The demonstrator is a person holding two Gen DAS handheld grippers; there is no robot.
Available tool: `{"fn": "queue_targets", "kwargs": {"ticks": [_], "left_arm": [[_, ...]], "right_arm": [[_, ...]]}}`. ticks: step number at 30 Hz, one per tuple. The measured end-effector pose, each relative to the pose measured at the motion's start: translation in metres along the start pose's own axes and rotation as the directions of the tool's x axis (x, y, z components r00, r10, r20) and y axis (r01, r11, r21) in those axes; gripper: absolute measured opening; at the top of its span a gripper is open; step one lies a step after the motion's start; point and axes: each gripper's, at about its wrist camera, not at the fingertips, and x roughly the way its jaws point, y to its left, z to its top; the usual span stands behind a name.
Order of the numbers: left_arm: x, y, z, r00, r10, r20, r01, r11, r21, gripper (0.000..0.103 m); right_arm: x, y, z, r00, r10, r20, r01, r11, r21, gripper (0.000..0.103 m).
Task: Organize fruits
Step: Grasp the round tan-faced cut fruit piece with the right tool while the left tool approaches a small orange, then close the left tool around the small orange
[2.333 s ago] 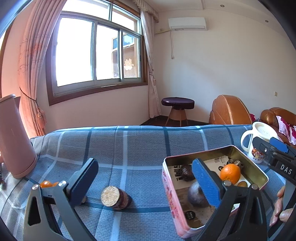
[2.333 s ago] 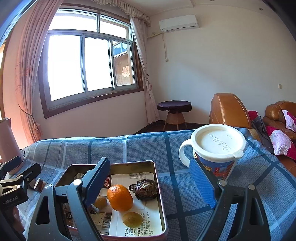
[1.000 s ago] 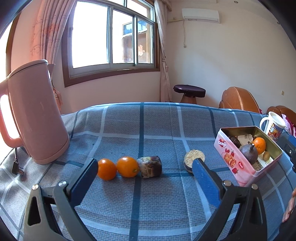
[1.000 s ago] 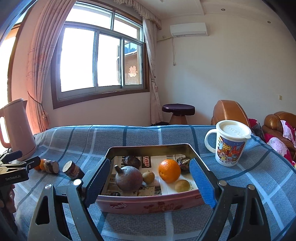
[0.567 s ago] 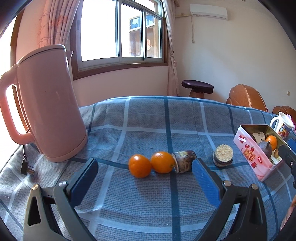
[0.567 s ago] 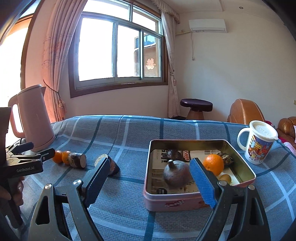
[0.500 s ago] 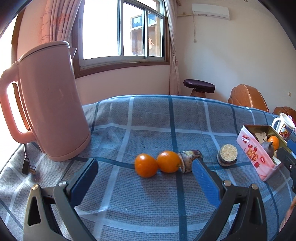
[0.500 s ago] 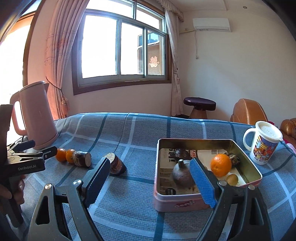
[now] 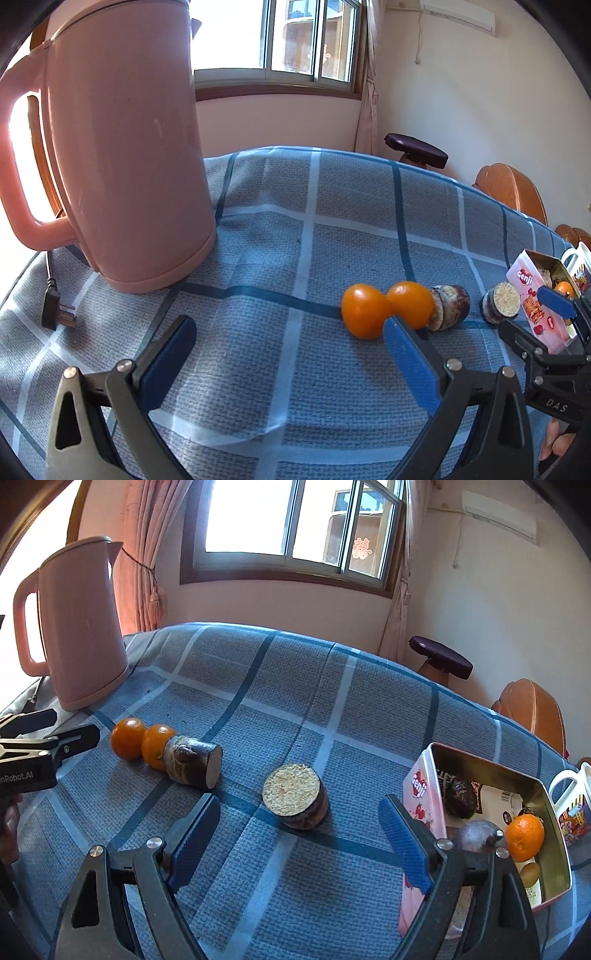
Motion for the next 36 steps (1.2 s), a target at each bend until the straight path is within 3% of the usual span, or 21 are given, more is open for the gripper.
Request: {"fn": "queue_targets", "kwargs": {"ticks": [4,7,12,14,18,24,28,36], "left_arm": [[0.000,-0.007,0.000,1.000,0.020,-0.003,-0.020,0.999,0.047,0.103],[0.002,-0.010,0.000,1.000,0.014,-0.015,-0.013,0.998,0.067,0.103],[0.006,-0.014,0.003,1.000,0.011,-0.029,-0.009,0.997,0.080,0.103],[0.008,-0.017,0.006,1.000,0.012,-0.022,-0.010,0.996,0.084,0.103],[0.011,-0.024,0.009,1.000,0.009,-0.014,-0.008,0.995,0.100,0.103],[0.023,-0.033,0.018,0.999,0.024,-0.026,-0.021,0.994,0.107,0.102],[0.035,-0.033,0.023,0.998,0.028,-0.051,-0.024,0.997,0.079,0.097],[0.055,-0.025,0.033,0.996,0.004,-0.088,-0.008,0.999,-0.045,0.097]], "right_arm": [[0.019,0.000,0.006,0.997,0.038,-0.061,-0.038,0.999,-0.004,0.087],[0.031,0.002,0.007,0.991,0.061,-0.117,-0.063,0.998,-0.009,0.070],[0.031,-0.007,0.007,0.990,0.072,-0.121,-0.067,0.997,0.042,0.060],[0.030,-0.013,0.006,0.991,0.067,-0.114,-0.060,0.996,0.069,0.048],[0.023,-0.019,0.006,0.993,0.082,-0.084,-0.073,0.991,0.112,0.045],[-0.008,-0.027,-0.002,0.993,0.103,0.050,-0.110,0.978,0.175,0.041],[-0.015,-0.031,-0.003,0.990,0.113,0.079,-0.127,0.972,0.197,0.041],[-0.006,-0.035,-0.002,0.990,0.133,0.055,-0.143,0.961,0.237,0.041]]}}
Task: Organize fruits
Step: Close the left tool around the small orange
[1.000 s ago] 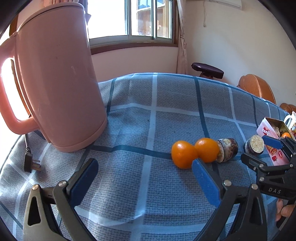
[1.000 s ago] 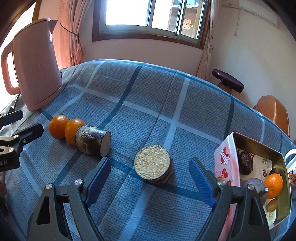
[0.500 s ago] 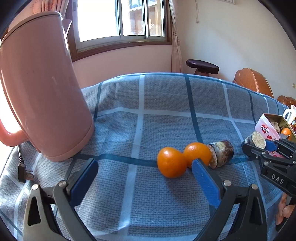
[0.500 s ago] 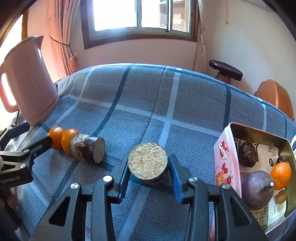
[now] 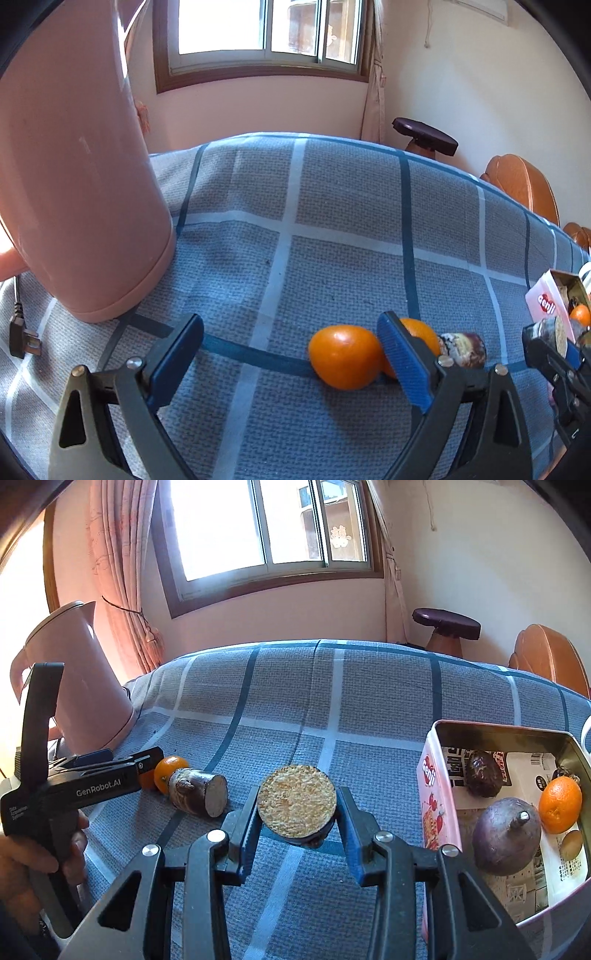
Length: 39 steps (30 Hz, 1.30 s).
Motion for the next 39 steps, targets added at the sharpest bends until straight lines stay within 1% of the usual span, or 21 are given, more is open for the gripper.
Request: {"fn": "queue_targets", "kwargs": {"ticks": [3,5,8,10,12,13,14,16,18,20,22,24,25,26,27,28,29,30,34,37,39], "left_arm": [[0.009,0.008,0.002,0.998,-0.056,-0.030,0.054,0.997,-0.056,0.096],[0.007,0.011,0.001,0.991,-0.125,-0.041,0.122,0.990,-0.064,0.080],[-0.002,0.011,-0.004,0.984,-0.170,-0.061,0.167,0.985,-0.049,0.068],[-0.006,0.010,-0.006,0.983,-0.171,-0.063,0.168,0.985,-0.048,0.067],[-0.003,0.010,-0.004,0.985,-0.163,-0.060,0.160,0.986,-0.057,0.070],[-0.001,0.009,-0.004,0.986,-0.155,-0.061,0.151,0.987,-0.062,0.074],[0.002,0.007,-0.004,0.988,-0.142,-0.067,0.138,0.989,-0.058,0.076],[0.002,-0.004,-0.004,0.995,-0.086,-0.045,0.086,0.996,-0.015,0.079],[0.001,-0.009,-0.004,0.998,-0.055,-0.027,0.056,0.998,0.015,0.079],[0.005,-0.008,-0.003,0.998,-0.061,-0.029,0.062,0.998,0.014,0.081],[0.011,-0.005,0.001,0.995,-0.094,-0.041,0.094,0.995,-0.023,0.082],[0.012,-0.007,0.002,0.995,-0.084,-0.046,0.084,0.996,-0.006,0.081],[0.011,-0.009,0.001,0.995,-0.095,-0.042,0.095,0.995,0.002,0.072],[0.008,-0.012,0.000,0.989,-0.138,-0.043,0.139,0.990,0.013,0.050],[0.007,-0.016,0.001,0.982,-0.184,-0.049,0.185,0.982,0.021,0.044],[0.004,-0.019,0.000,0.986,-0.163,-0.046,0.164,0.986,0.032,0.044],[0.002,-0.020,-0.001,0.990,-0.139,-0.037,0.140,0.989,0.049,0.044],[0.000,-0.019,-0.002,0.990,-0.139,-0.031,0.141,0.988,0.061,0.044],[-0.008,-0.009,-0.005,0.987,-0.163,0.004,0.163,0.986,0.030,0.043],[-0.020,0.004,-0.006,0.979,-0.190,0.076,0.189,0.982,0.015,0.043],[-0.033,0.007,-0.008,0.967,-0.211,0.141,0.211,0.977,0.017,0.043]], "right_arm": [[0.002,-0.003,0.001,1.000,0.010,-0.007,-0.009,1.000,0.016,0.041],[0.003,-0.005,0.001,1.000,0.018,-0.006,-0.018,0.999,0.030,0.041],[0.004,-0.008,0.001,1.000,0.028,-0.011,-0.027,0.998,0.048,0.041],[0.004,-0.010,0.001,0.999,0.032,-0.014,-0.031,0.998,0.055,0.041],[0.004,-0.011,0.000,0.999,0.032,-0.012,-0.031,0.998,0.055,0.041],[0.004,-0.010,0.000,0.999,0.030,-0.011,-0.030,0.998,0.053,0.041],[0.004,-0.009,0.000,0.999,0.030,-0.011,-0.029,0.998,0.051,0.041],[0.004,-0.008,0.000,0.999,0.031,-0.014,-0.030,0.998,0.047,0.041],[0.004,-0.009,0.000,0.999,0.031,-0.015,-0.031,0.998,0.047,0.041],[0.005,-0.009,0.000,0.999,0.030,-0.017,-0.030,0.998,0.049,0.041],[0.005,-0.009,0.000,0.999,0.031,-0.018,-0.030,0.998,0.053,0.041],[0.005,-0.009,0.000,0.999,0.029,-0.017,-0.028,0.998,0.054,0.041],[0.005,-0.008,0.000,0.999,0.029,-0.015,-0.028,0.998,0.053,0.041],[0.005,-0.009,0.000,0.999,0.029,-0.014,-0.028,0.998,0.052,0.041],[0.005,-0.008,0.000,0.999,0.029,-0.014,-0.028,0.998,0.052,0.041],[0.005,-0.008,0.000,0.999,0.029,-0.013,-0.028,0.998,0.051,0.041],[0.005,-0.008,0.000,1.000,0.029,-0.011,-0.028,0.998,0.052,0.041],[0.004,-0.009,0.000,1.000,0.030,-0.009,-0.029,0.998,0.054,0.041],[0.002,-0.010,-0.001,0.999,0.038,0.006,-0.038,0.997,0.061,0.041],[-0.004,-0.008,-0.002,0.998,0.054,0.036,-0.055,0.997,0.049,0.041],[-0.012,-0.005,-0.003,0.996,0.063,0.069,-0.065,0.998,0.025,0.041]]}}
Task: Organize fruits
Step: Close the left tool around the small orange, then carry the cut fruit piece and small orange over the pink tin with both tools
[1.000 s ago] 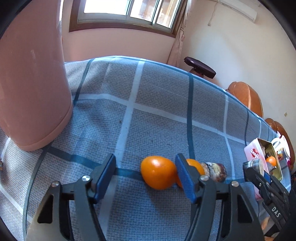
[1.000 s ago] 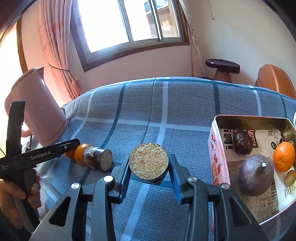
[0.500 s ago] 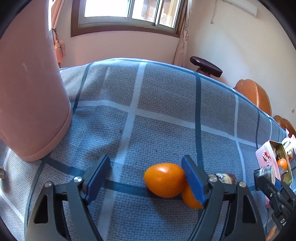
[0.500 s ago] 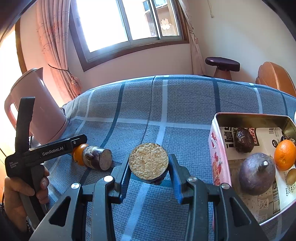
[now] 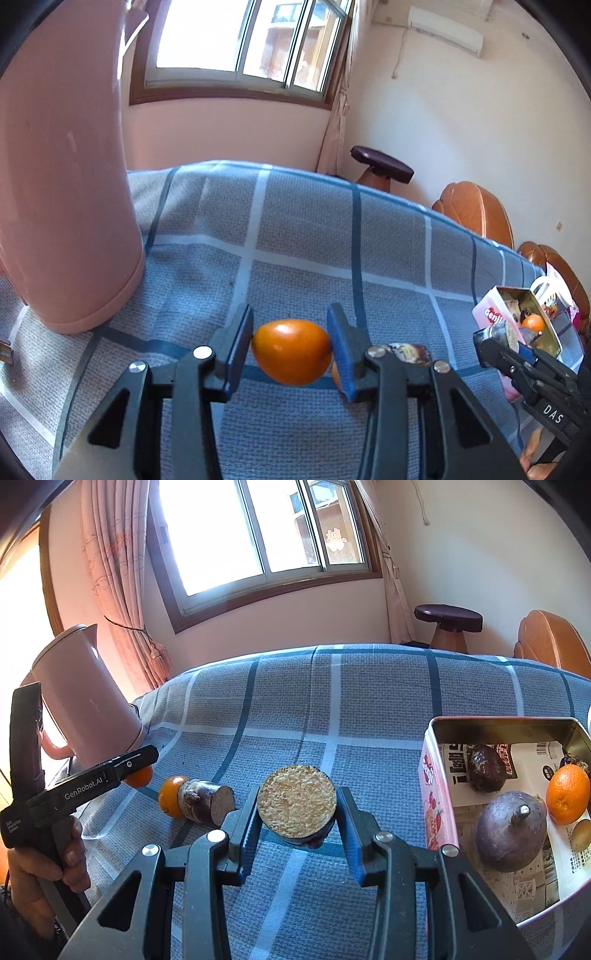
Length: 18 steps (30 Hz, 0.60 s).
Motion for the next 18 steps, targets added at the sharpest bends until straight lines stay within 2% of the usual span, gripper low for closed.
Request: {"fn": "queue_targets", "kwargs": {"ticks": [5,18], "left_arm": [[-0.024,-0.012,-0.001,0.990,-0.059,0.125,0.055,0.998,0.036,0.043],[-0.052,-0.046,-0.012,0.954,-0.191,0.230,0.164,0.978,0.132,0.043]], "right_arm": [[-0.012,0.011,0.001,0.998,0.020,0.063,-0.016,0.998,-0.056,0.041],[-0.027,0.010,0.000,0.995,0.028,0.094,-0.023,0.998,-0.058,0.042]]}}
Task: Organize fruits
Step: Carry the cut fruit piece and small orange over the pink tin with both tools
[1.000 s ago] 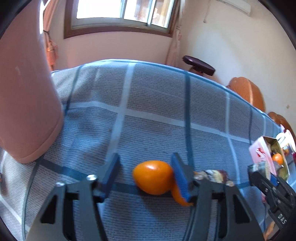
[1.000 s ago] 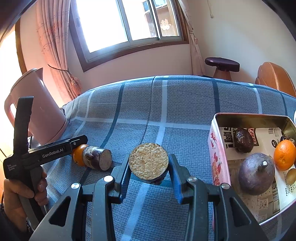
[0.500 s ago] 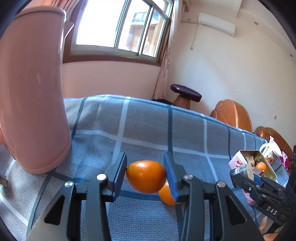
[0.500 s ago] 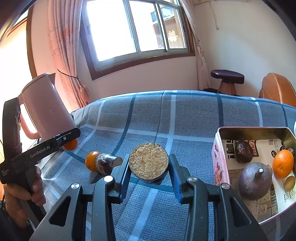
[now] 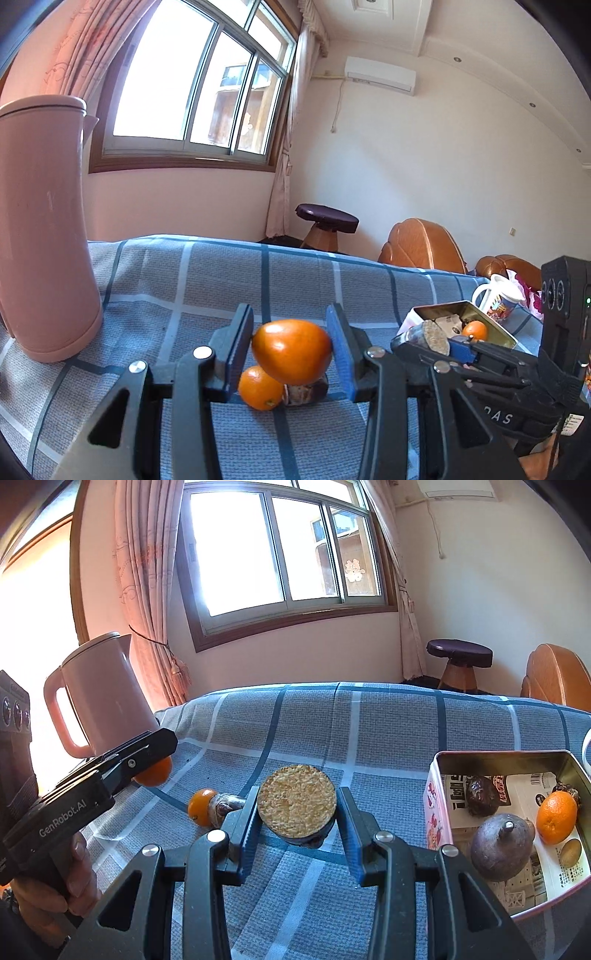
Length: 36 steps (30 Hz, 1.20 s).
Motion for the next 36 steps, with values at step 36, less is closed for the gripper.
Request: {"fn": "queue_targets", "kwargs": {"ticks": [36], "left_arm": [[0.012,-0.098,-0.025,0.992,0.101,-0.074,-0.096,0.993,0.067,0.043]], "right_arm": [[-0.069,-0.081,-0.010,0.990,-0.117,0.084,0.113,0.993,0.046,0.042]]}}
